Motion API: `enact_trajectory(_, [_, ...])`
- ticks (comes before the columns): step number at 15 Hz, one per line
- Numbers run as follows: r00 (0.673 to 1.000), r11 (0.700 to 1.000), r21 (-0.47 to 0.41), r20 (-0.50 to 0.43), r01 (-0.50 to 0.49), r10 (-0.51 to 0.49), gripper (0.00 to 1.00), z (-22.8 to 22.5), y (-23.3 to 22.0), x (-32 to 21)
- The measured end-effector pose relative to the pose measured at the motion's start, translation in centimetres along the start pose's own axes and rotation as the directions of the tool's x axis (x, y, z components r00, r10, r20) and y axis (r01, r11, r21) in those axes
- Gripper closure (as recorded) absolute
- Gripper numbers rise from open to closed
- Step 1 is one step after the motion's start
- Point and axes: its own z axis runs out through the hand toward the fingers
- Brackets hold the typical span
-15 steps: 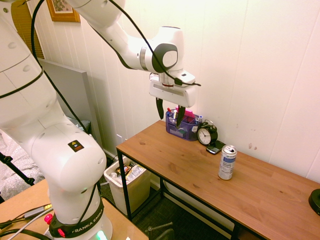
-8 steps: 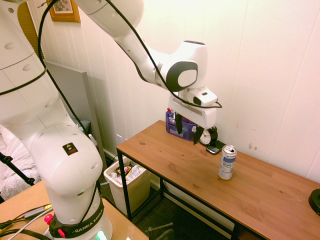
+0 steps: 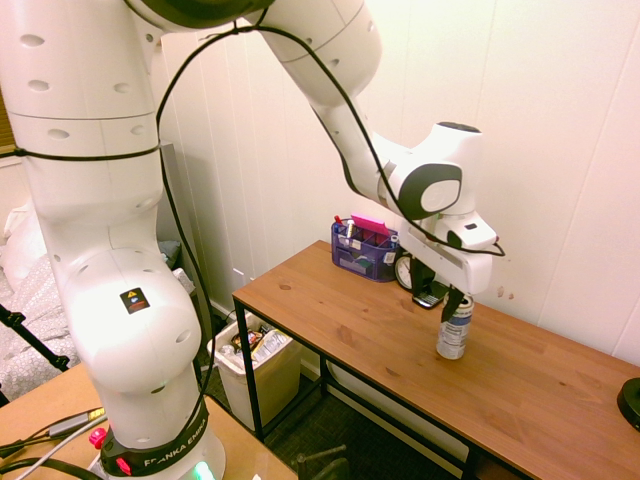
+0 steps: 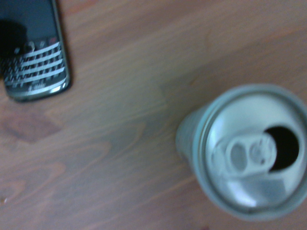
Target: Throw the can in the trash bin
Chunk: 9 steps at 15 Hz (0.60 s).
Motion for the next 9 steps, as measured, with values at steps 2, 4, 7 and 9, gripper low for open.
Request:
enact_trajectory(2, [1.000,1.000,0.004,-0.008,-0.014,0.014,1.00,0.3,-0.7,1.2])
enact_trajectory(4, [1.000,1.000,0.005,-0.008,-0.016,0.016,1.00,0.6,-1.5,1.4])
enact_trajectory(7, [1.000,1.000,0.009,-0.011,-0.014,0.014,1.00,0.5,-2.1,1.4])
enact_trajectory(9, [1.000,1.000,0.008,-0.008,-0.010,0.010,1.00,0.5,-2.5,1.3])
